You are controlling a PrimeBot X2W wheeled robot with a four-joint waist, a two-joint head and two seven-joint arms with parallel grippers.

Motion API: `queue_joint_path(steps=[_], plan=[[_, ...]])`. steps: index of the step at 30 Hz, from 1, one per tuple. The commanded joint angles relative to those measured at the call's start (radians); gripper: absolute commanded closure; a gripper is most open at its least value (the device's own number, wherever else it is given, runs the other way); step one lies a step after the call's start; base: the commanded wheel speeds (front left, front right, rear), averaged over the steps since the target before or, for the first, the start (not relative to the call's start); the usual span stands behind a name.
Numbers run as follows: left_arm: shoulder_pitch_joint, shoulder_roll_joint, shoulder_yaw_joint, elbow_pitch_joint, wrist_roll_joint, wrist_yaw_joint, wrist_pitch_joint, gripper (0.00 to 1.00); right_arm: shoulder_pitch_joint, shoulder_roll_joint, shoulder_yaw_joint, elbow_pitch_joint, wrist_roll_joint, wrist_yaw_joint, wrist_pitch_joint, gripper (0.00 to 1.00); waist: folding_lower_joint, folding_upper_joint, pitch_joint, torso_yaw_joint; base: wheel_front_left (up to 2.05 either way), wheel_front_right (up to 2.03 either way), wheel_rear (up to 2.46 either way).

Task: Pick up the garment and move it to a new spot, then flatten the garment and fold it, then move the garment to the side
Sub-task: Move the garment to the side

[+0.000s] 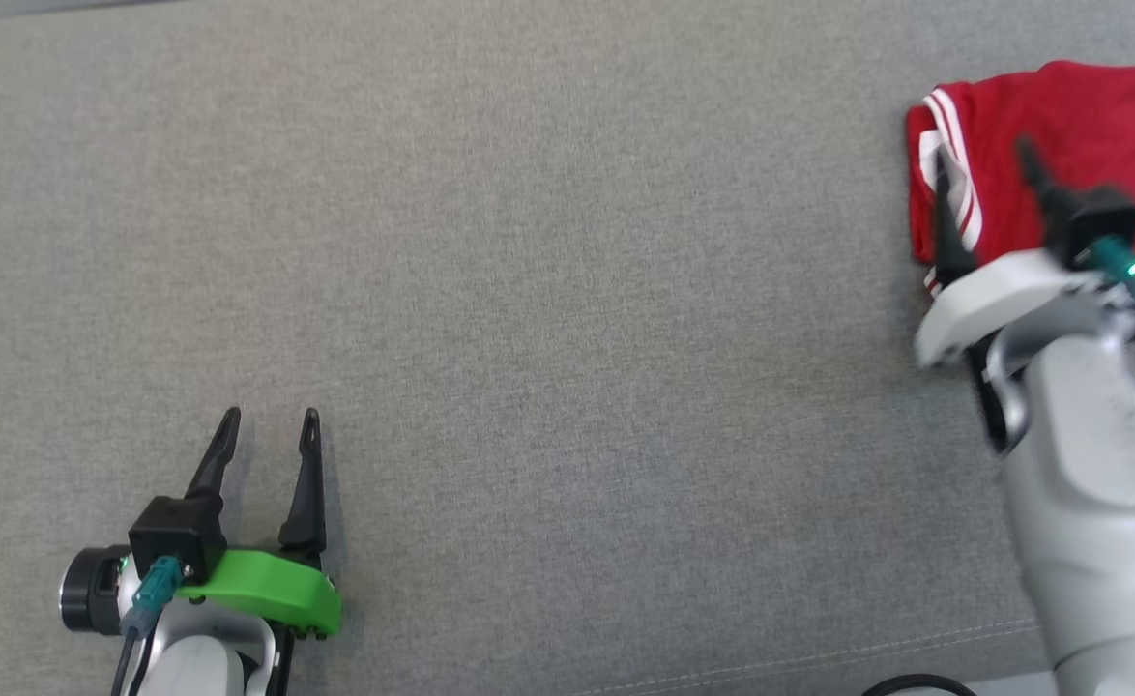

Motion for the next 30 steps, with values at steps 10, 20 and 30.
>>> queue_joint_path(steps=[10, 20, 30], plan=[[0.081, -0.016, 0.042, 0.041, 0.003, 0.005, 0.001, 0.00, 0.230, 0.052, 0.227, -0.040, 0.177, -0.002, -0.003, 0.00, 0.0000, 0.0000, -0.184, 0.013, 0.00, 0.00, 0.00], [0.153, -0.021, 0.069, 0.068, -0.012, 0.017, 0.001, 0.00, 0.381, 0.078, 0.223, -0.098, 0.193, -0.002, -0.003, 0.00, 0.0000, 0.0000, -0.279, 0.011, 0.00, 0.00, 0.00], [0.193, -0.021, 0.076, 0.062, -0.036, 0.036, 0.001, 0.00, 0.492, 0.083, 0.198, -0.200, 0.143, -0.002, -0.003, 0.00, 0.0000, 0.0000, -0.326, 0.008, 0.00, 0.00, 0.00]])
